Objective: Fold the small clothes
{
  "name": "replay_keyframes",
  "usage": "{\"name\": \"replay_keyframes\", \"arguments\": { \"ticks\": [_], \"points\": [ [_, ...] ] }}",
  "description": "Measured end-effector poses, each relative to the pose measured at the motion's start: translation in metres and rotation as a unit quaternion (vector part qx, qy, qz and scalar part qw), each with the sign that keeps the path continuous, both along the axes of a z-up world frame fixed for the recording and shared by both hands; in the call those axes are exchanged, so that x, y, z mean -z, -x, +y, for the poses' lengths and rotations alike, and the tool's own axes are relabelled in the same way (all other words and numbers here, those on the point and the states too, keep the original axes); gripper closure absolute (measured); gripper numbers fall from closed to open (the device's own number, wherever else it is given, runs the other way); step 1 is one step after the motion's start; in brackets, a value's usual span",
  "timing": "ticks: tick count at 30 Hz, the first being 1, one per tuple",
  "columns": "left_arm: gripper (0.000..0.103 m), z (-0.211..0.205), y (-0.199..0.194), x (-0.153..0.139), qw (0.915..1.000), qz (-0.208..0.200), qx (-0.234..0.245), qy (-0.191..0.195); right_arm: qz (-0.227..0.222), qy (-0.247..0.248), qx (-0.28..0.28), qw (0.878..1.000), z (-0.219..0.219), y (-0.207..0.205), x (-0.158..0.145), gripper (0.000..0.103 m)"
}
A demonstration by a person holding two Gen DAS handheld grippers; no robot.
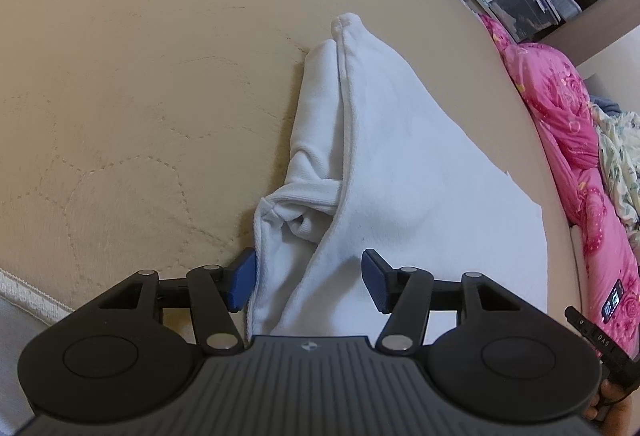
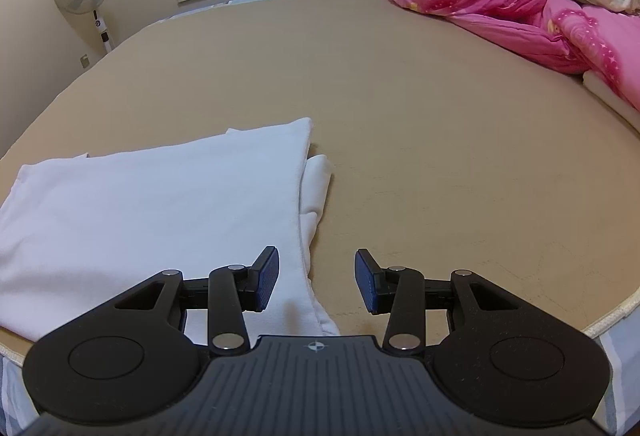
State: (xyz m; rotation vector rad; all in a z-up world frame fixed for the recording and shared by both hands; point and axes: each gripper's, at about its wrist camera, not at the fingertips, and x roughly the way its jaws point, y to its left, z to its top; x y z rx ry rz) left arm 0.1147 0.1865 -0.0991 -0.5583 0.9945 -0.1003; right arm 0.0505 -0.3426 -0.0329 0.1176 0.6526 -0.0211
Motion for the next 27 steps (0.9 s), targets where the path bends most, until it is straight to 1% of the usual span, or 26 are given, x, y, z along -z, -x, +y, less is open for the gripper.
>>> {"name": "replay_keyframes", "arguments": {
  "ticks": [2, 4, 5, 6, 7, 8, 10, 12, 15, 17, 19, 21, 22, 25, 26, 27],
  "points": [
    [0.043, -0.001, 0.001, -0.001, 1.0, -0.003, 0.002, -0.005, -0.002, 0.0, -0.001, 1.0, 0.001, 0.0, -0.001, 0.059],
    [0.058, -0.004, 0.003, -0.003, 0.9997, -0.007, 0.003, -0.022, -0.003, -0.001, -0.002, 1.0, 0.001, 0.0, -0.001, 0.059],
    [0.082, -0.004, 0.003, -0.004, 0.9994, -0.011, 0.003, -0.033, -0.003, -0.002, -0.002, 1.0, 0.001, -0.001, -0.001, 0.059],
    [0.091, -0.004, 0.004, -0.004, 0.9993, -0.014, 0.005, -0.035, -0.004, -0.002, -0.002, 1.0, 0.001, -0.001, -0.001, 0.059],
    [0.092, -0.003, 0.005, -0.005, 0.9995, -0.016, 0.005, -0.029, -0.004, -0.002, -0.002, 1.0, 0.001, -0.002, -0.002, 0.059],
    [0.093, -0.005, 0.006, -0.007, 0.9992, -0.02, 0.008, -0.033, -0.005, -0.004, -0.001, 1.0, 0.001, -0.002, -0.003, 0.059],
    [0.094, -0.014, 0.01, -0.017, 0.9974, -0.033, 0.021, -0.061, -0.008, -0.012, 0.004, 1.0, -0.002, -0.003, -0.007, 0.059],
    [0.095, -0.026, 0.013, -0.031, 0.9956, -0.043, 0.025, -0.079, -0.01, -0.026, 0.013, 1.0, -0.007, -0.004, -0.012, 0.059],
    [0.096, -0.058, 0.013, -0.061, 0.9931, -0.072, 0.03, -0.087, -0.018, -0.054, 0.028, 0.998, -0.018, -0.004, -0.021, 0.059],
    [0.097, -0.094, 0.008, -0.088, 0.9903, -0.1, 0.05, -0.082, -0.028, -0.069, 0.034, 0.997, -0.026, -0.004, -0.027, 0.059],
    [0.097, -0.139, 0.002, -0.11, 0.9856, -0.126, 0.081, -0.079, -0.037, -0.082, 0.042, 0.995, -0.034, -0.004, -0.032, 0.059],
    [0.097, -0.193, -0.004, -0.129, 0.9789, -0.151, 0.116, -0.074, -0.043, -0.099, 0.052, 0.993, -0.043, -0.004, -0.035, 0.059],
    [0.097, -0.224, -0.008, -0.136, 0.9759, -0.158, 0.138, -0.06, -0.045, -0.108, 0.057, 0.992, -0.048, -0.005, -0.036, 0.059],
    [0.097, -0.309, -0.018, -0.138, 0.9677, -0.164, 0.188, -0.038, -0.05, -0.128, 0.069, 0.988, -0.06, -0.008, -0.036, 0.059],
    [0.096, -0.339, -0.022, -0.132, 0.9652, -0.159, 0.206, -0.03, -0.053, -0.133, 0.073, 0.987, -0.065, -0.009, -0.037, 0.059],
    [0.094, -0.367, -0.027, -0.122, 0.9637, -0.145, 0.224, -0.016, -0.055, -0.137, 0.076, 0.986, -0.068, -0.009, -0.037, 0.059]
  ]
}}
